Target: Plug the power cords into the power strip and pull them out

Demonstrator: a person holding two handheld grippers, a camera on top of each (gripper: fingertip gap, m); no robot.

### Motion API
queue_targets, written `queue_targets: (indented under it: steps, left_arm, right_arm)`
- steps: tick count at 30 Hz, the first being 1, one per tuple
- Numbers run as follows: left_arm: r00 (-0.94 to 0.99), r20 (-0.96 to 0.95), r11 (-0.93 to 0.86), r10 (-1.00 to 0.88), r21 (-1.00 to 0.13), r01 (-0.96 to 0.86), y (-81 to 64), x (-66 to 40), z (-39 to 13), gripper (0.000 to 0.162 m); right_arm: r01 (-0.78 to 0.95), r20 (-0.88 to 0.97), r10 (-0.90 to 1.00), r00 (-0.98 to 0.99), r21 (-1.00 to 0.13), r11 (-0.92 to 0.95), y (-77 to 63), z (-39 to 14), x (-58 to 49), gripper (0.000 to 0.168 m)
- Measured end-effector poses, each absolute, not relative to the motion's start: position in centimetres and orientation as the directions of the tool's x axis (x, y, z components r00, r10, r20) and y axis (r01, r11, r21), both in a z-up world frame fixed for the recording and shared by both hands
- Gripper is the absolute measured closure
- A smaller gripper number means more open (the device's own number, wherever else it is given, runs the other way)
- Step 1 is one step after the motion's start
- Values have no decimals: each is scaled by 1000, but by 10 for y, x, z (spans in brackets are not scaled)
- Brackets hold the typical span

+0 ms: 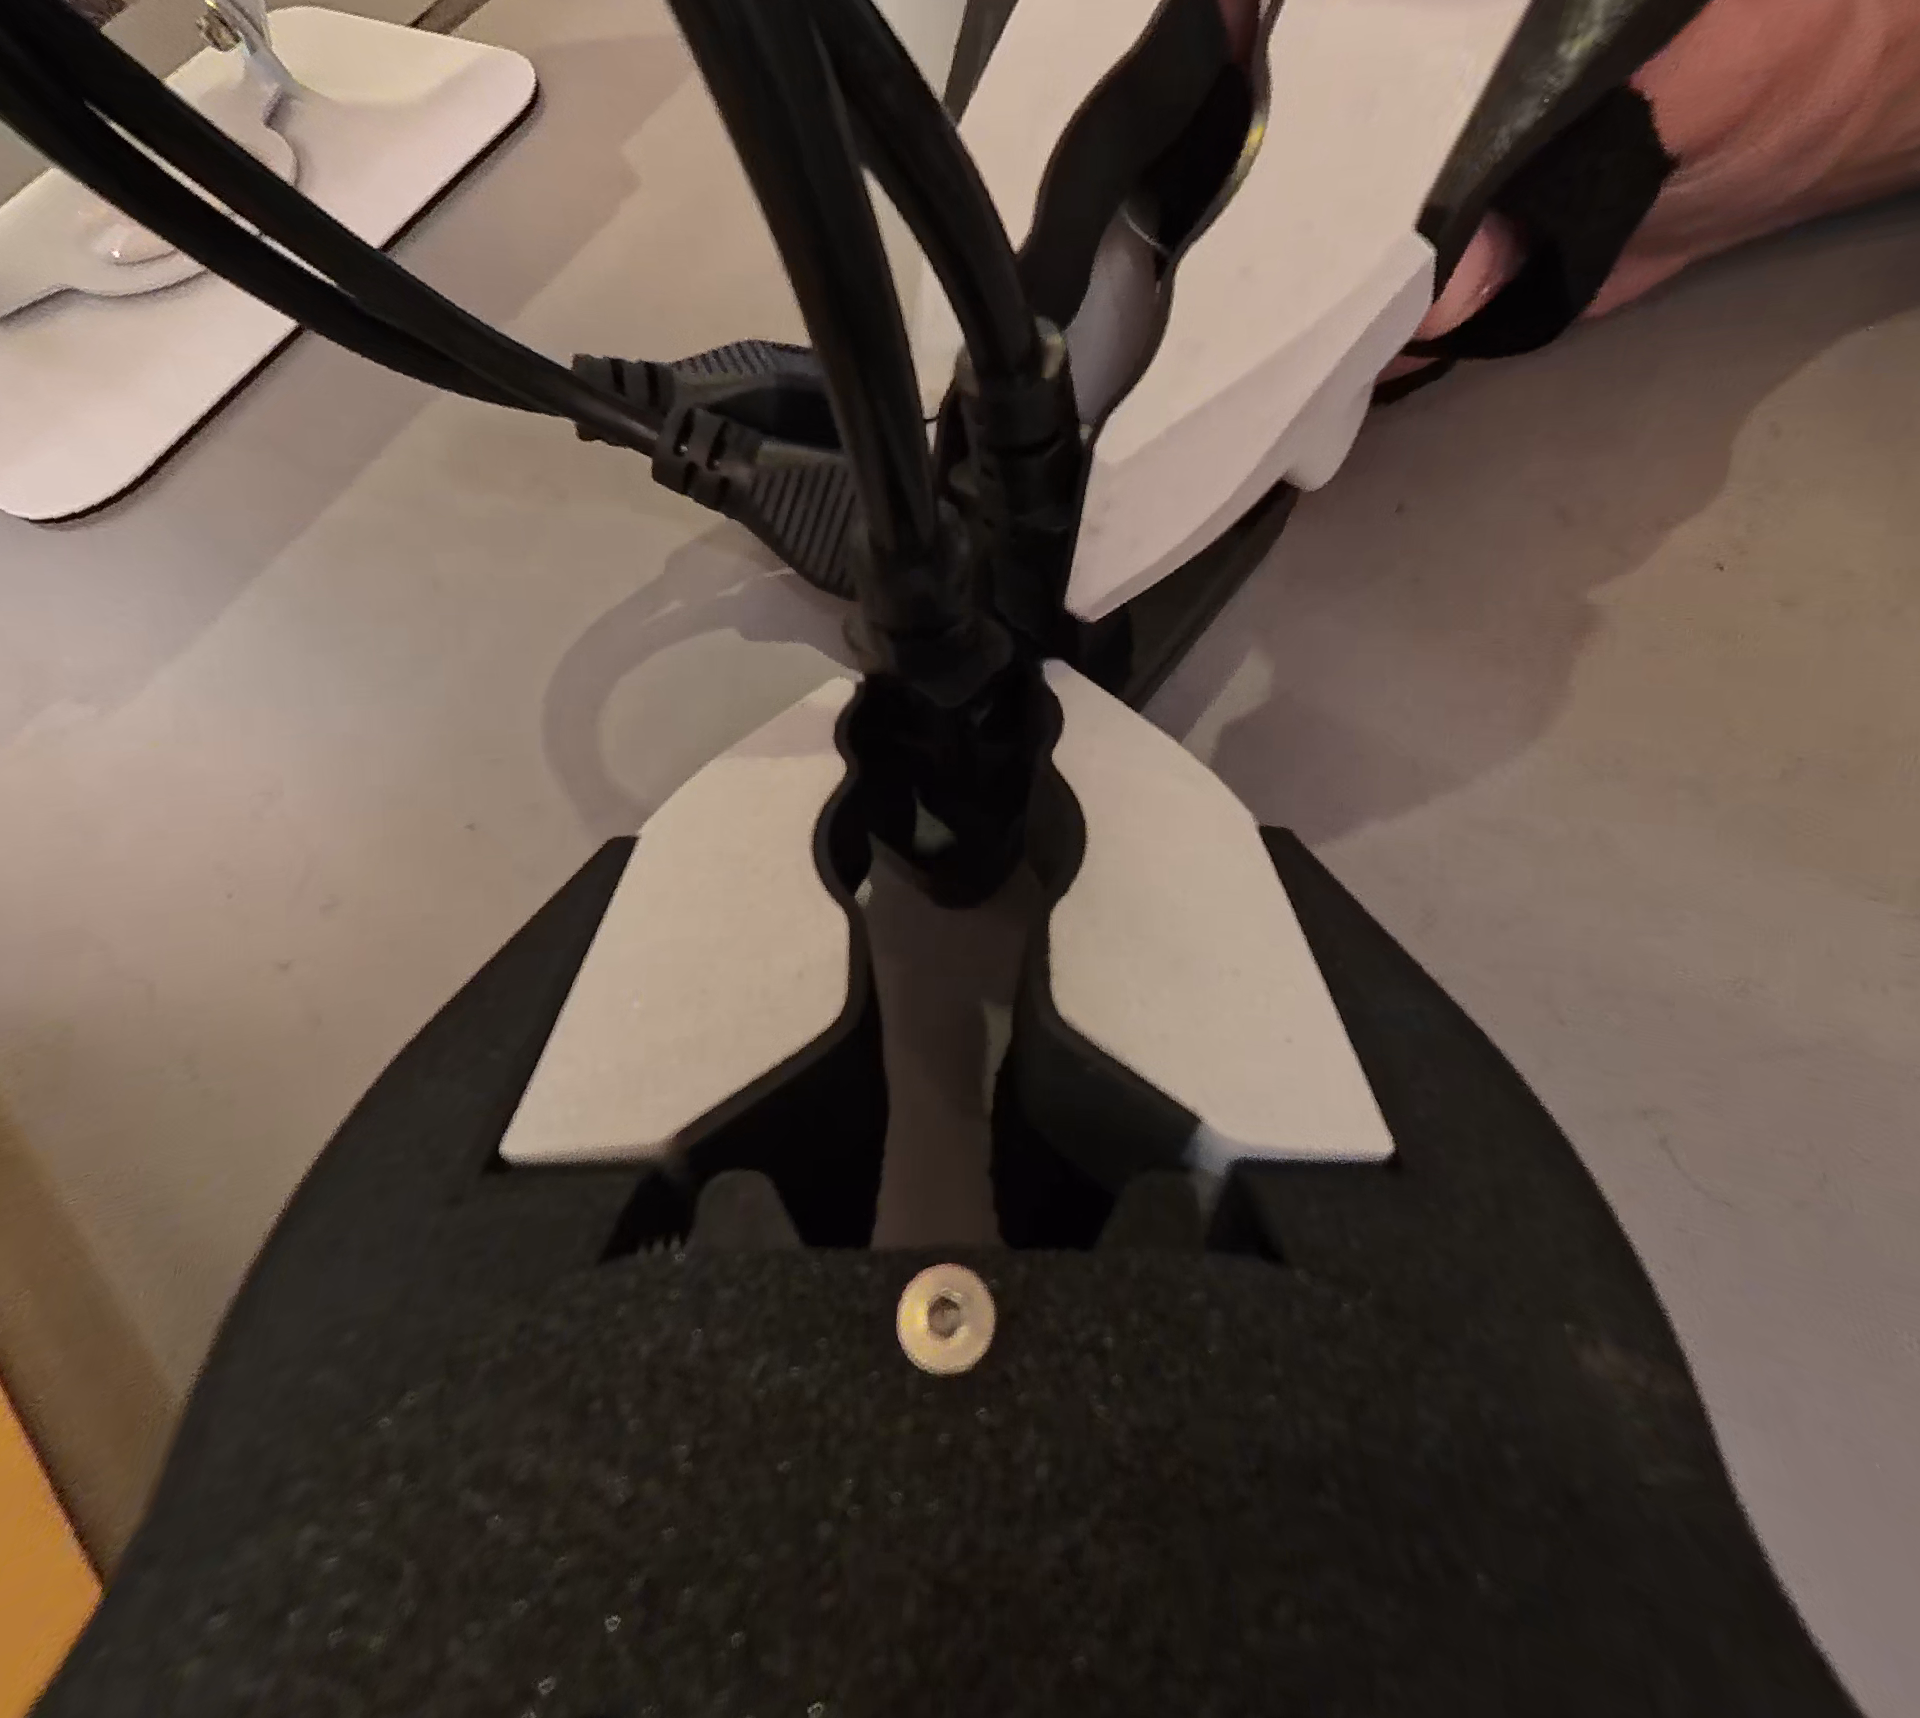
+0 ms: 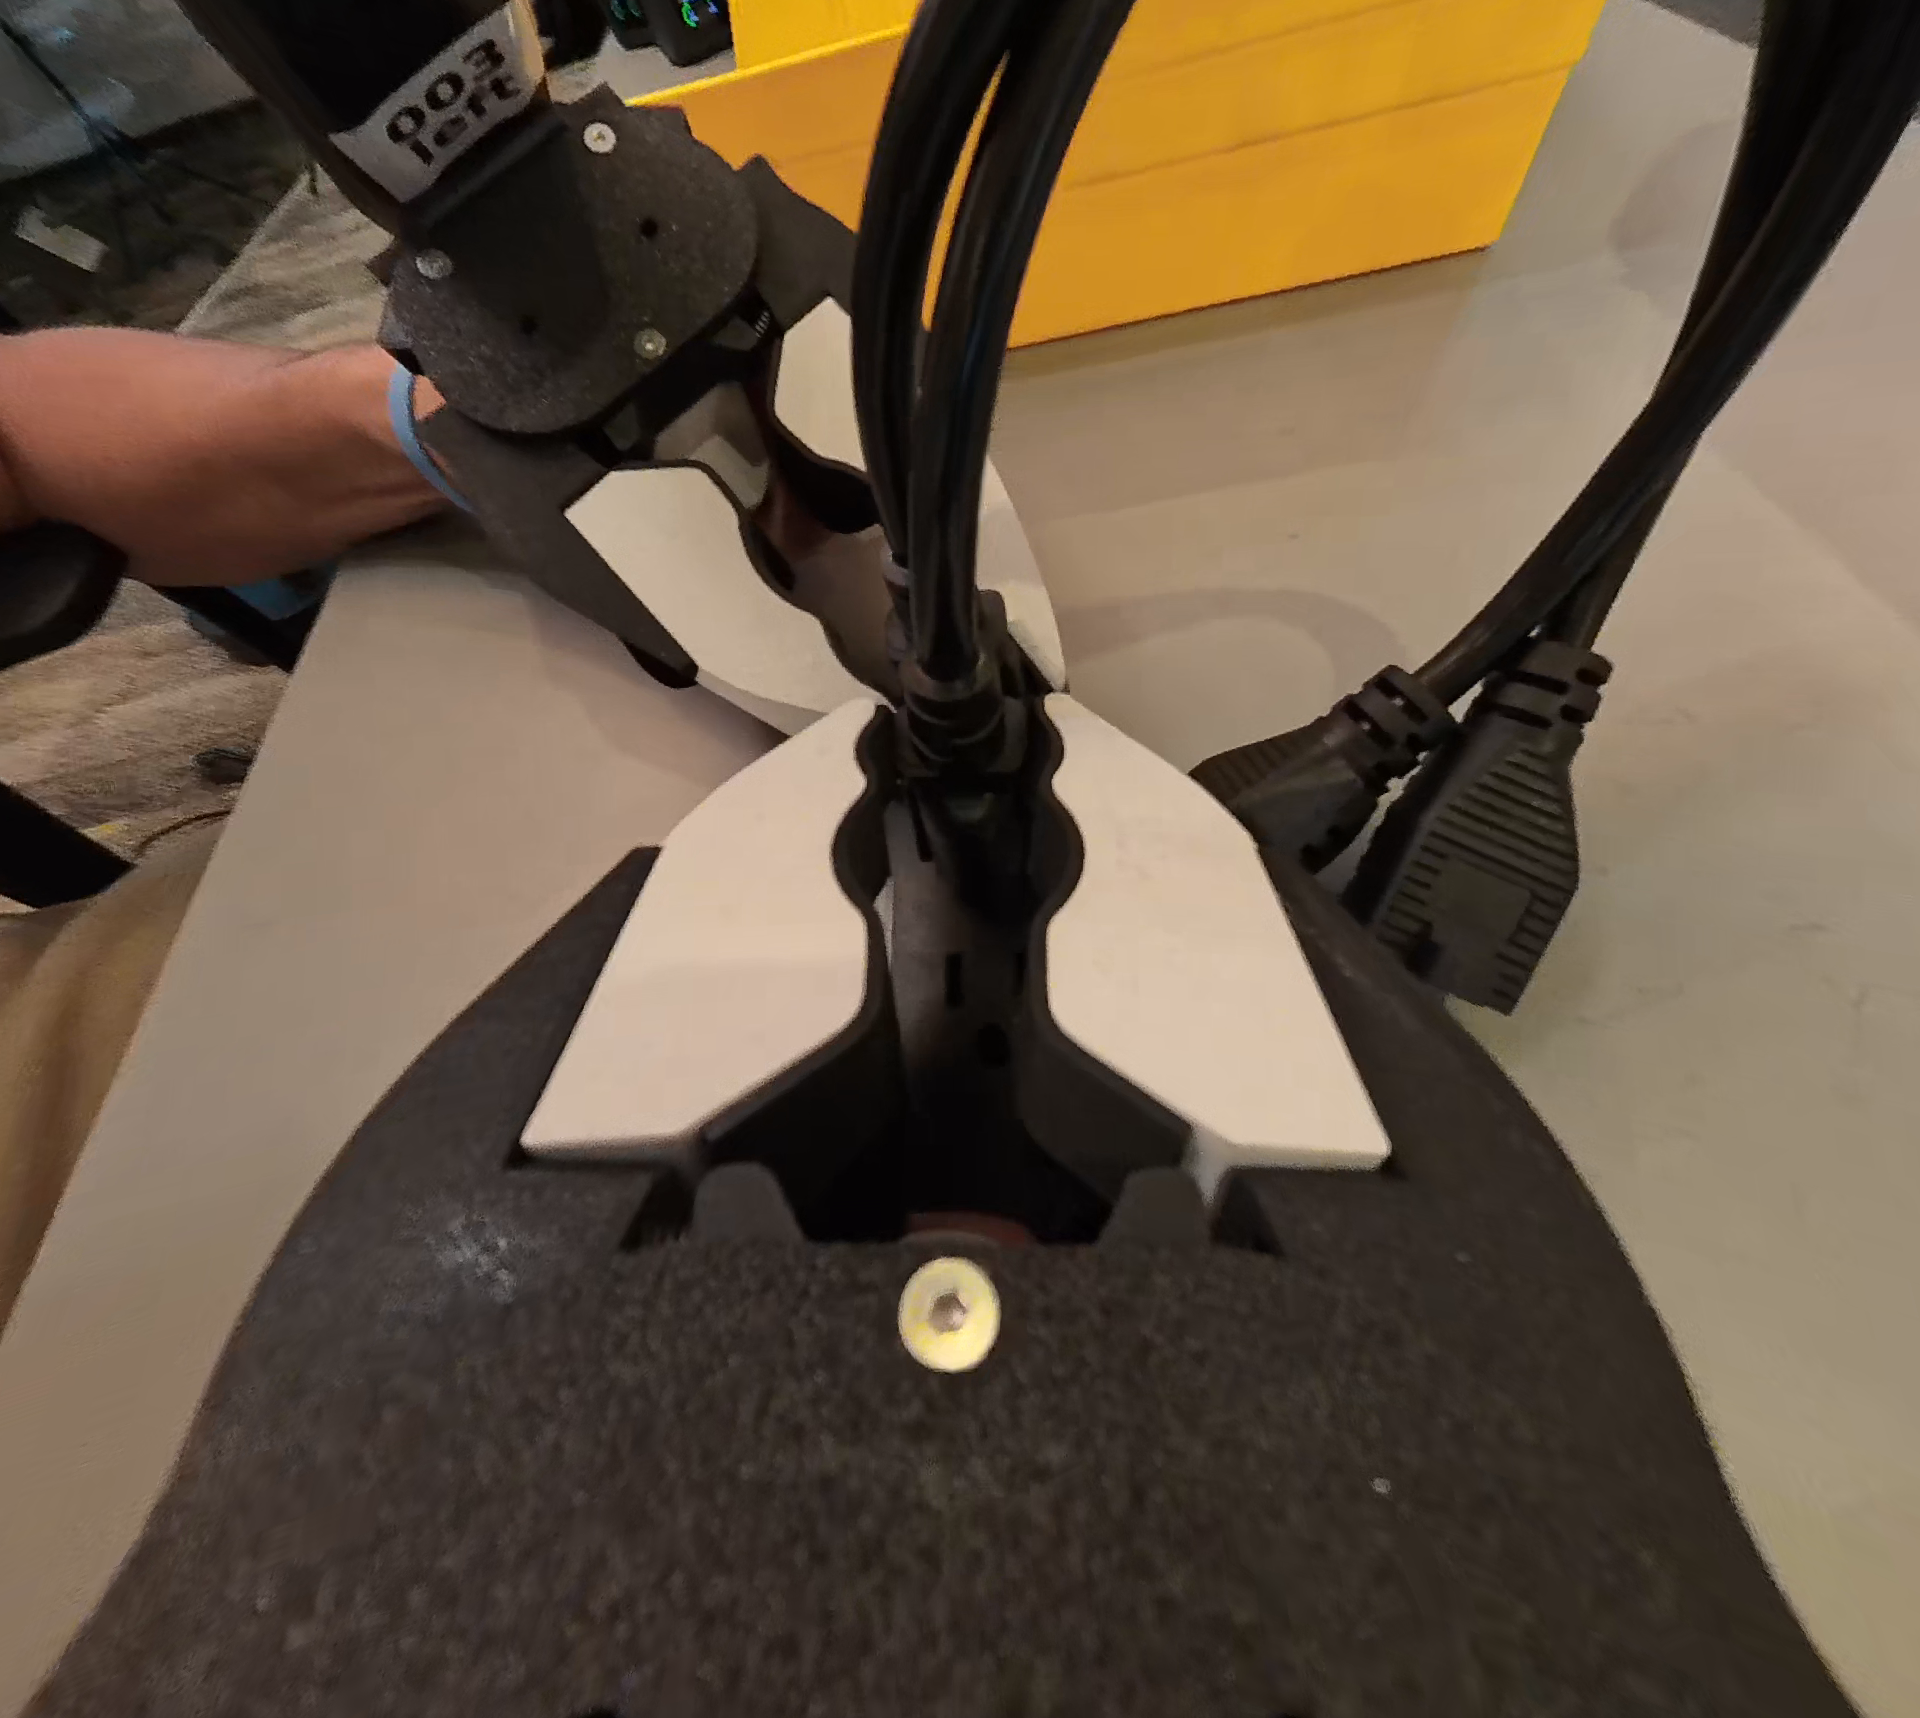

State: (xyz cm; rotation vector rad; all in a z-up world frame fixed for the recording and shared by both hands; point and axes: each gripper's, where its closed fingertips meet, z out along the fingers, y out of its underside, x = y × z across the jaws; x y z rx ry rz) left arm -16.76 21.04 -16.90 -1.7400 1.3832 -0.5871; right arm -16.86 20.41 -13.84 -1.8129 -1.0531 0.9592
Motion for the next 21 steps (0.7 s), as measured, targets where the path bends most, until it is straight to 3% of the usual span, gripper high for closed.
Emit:
queue_targets:
  steps: [1, 21]
  left_arm:
    - [289, -132, -60, -948, -818, -572, 211, -168, -170, 134]
    - [293, -132, -68, -947, -809, -583, 210, -168, -172, 134]
  right_arm:
    - [301, -188, 910, 369, -902, -308, 204, -139, -169, 147]
    - [189, -193, 914, 358, -943, -274, 206, -122, -165, 155]
